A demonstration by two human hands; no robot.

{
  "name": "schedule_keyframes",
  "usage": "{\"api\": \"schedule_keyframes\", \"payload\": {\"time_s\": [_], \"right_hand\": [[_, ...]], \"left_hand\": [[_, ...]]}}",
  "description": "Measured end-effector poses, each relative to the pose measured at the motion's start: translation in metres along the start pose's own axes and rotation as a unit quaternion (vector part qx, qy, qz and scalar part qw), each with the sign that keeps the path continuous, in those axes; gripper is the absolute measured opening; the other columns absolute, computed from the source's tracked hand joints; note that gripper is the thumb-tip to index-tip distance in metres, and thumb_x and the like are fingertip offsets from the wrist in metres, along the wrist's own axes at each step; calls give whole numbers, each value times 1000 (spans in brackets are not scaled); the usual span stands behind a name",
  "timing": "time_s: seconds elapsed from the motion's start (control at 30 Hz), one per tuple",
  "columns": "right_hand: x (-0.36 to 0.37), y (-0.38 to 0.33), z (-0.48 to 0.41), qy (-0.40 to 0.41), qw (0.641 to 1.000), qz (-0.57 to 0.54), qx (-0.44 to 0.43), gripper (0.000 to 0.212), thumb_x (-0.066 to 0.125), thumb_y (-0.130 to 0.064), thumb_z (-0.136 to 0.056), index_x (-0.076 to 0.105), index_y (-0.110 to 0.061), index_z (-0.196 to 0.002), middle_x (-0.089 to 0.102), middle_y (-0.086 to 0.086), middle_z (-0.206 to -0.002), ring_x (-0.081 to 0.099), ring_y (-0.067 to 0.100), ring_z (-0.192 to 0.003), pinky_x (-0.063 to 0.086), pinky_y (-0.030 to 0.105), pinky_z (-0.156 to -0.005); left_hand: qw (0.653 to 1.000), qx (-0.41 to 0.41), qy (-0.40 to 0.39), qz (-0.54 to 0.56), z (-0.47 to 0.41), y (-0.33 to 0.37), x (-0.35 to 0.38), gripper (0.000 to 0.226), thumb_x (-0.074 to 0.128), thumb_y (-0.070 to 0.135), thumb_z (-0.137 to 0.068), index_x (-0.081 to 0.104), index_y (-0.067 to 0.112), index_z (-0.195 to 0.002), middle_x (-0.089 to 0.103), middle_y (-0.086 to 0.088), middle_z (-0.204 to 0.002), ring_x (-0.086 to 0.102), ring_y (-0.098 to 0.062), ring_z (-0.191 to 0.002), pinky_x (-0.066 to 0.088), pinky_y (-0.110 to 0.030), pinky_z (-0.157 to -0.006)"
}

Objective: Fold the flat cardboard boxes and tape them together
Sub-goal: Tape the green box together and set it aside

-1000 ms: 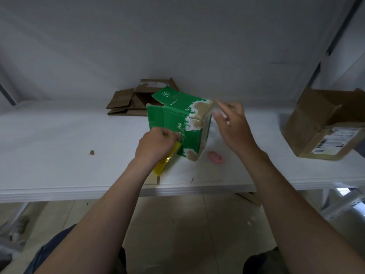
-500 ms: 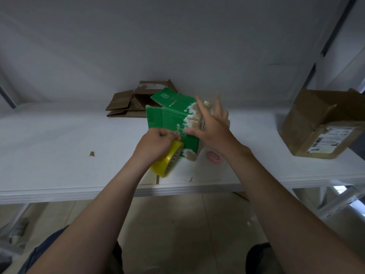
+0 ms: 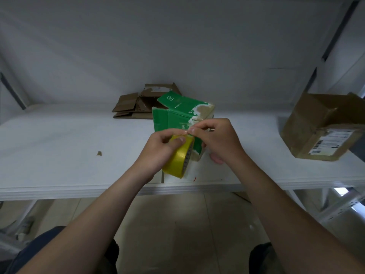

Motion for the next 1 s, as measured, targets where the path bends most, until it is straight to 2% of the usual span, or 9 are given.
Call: {"api": "schedule_keyframes", "payload": {"time_s": [0.1, 0.17, 0.23, 0.37, 0.47, 0.6, 0.8, 0.9, 1.0], "right_hand": [[-3, -1, 2, 18, 998, -49, 25, 7, 76, -25, -89, 79, -18, -87, 64, -16, -60, 55, -2, -44, 39, 11, -43], [-5, 1, 3, 20, 996, -64, 54, 15, 75, -27, -90, 78, -13, -85, 60, -13, -52, 49, 1, -35, 34, 12, -36], [-5, 2, 3, 21, 996, -61, 63, 16, 75, -29, -90, 78, -14, -85, 61, -10, -53, 47, 2, -33, 32, 12, -35], [1, -1, 2, 64, 997, -48, 20, 8, 79, -27, -86, 80, -19, -83, 69, -13, -80, 61, 4, -56, 43, 15, -48], [5, 2, 0, 70, 995, -70, -2, 4, 81, -22, -84, 81, -18, -84, 72, -9, -87, 67, 8, -67, 51, 23, -57], [12, -9, 6, 61, 988, 21, -141, 4, 82, -15, -82, 81, -16, -87, 71, -9, -88, 67, 6, -81, 57, 27, -74], [18, -6, 7, 46, 988, 22, -145, 4, 80, -16, -85, 80, -14, -87, 69, -4, -95, 68, 13, -75, 60, 42, -69], [21, -8, 10, 39, 986, 19, -164, 4, 79, -18, -85, 80, -16, -88, 67, -4, -99, 66, 12, -82, 58, 36, -72], [23, -8, 10, 38, 981, 44, -183, 6, 78, -20, -86, 79, -16, -90, 66, -4, -99, 63, 8, -92, 54, 27, -76]], "left_hand": [[1000, 24, 8, 1, 2, 1, 4, 30, 67, 19, -96, 70, 39, -118, 73, 4, -110, 68, -18, -105, 51, -49, -103], [999, 31, -9, 29, 0, 0, 5, 66, 70, 15, -93, 45, 47, -145, 73, -16, -105, 69, -33, -98, 54, -51, -99], [997, 38, -24, 67, -1, -1, 5, 89, 71, 9, -92, 24, 56, -151, 69, -28, -98, 69, -42, -92, 57, -51, -91], [995, 46, 0, 93, -2, -1, 6, 76, 66, -1, -91, 38, 47, -142, 63, -6, -78, 69, -21, -76, 55, -39, -79], [992, 11, 26, 125, -3, -3, 9, 64, 65, 1, -88, 45, 43, -132, 57, -9, -89, 61, -24, -86, 51, -42, -83], [979, -93, 71, 167, -1, -8, 8, 56, 59, 28, -64, 61, 22, -120, 62, -14, -121, 61, -32, -108, 52, -51, -94], [978, -112, 77, 157, -2, -9, 9, 29, 57, 32, -67, 56, 19, -94, 60, -21, -118, 58, -42, -114, 48, -61, -99], [979, -113, 83, 146, -4, -10, 7, 30, 57, 35, -71, 58, 19, -97, 61, -21, -118, 59, -42, -113, 46, -63, -102], [981, -101, 74, 147, -7, -13, 8, 28, 60, 36, -92, 59, 18, -114, 65, -14, -116, 65, -32, -108, 51, -57, -100]]}}
Point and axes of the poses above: each hand's wrist, its own z-axis away from the middle knuckle, its own x-axis out of the palm, y = z × x, the point moved 3 cm from there along -z, towards the middle knuckle
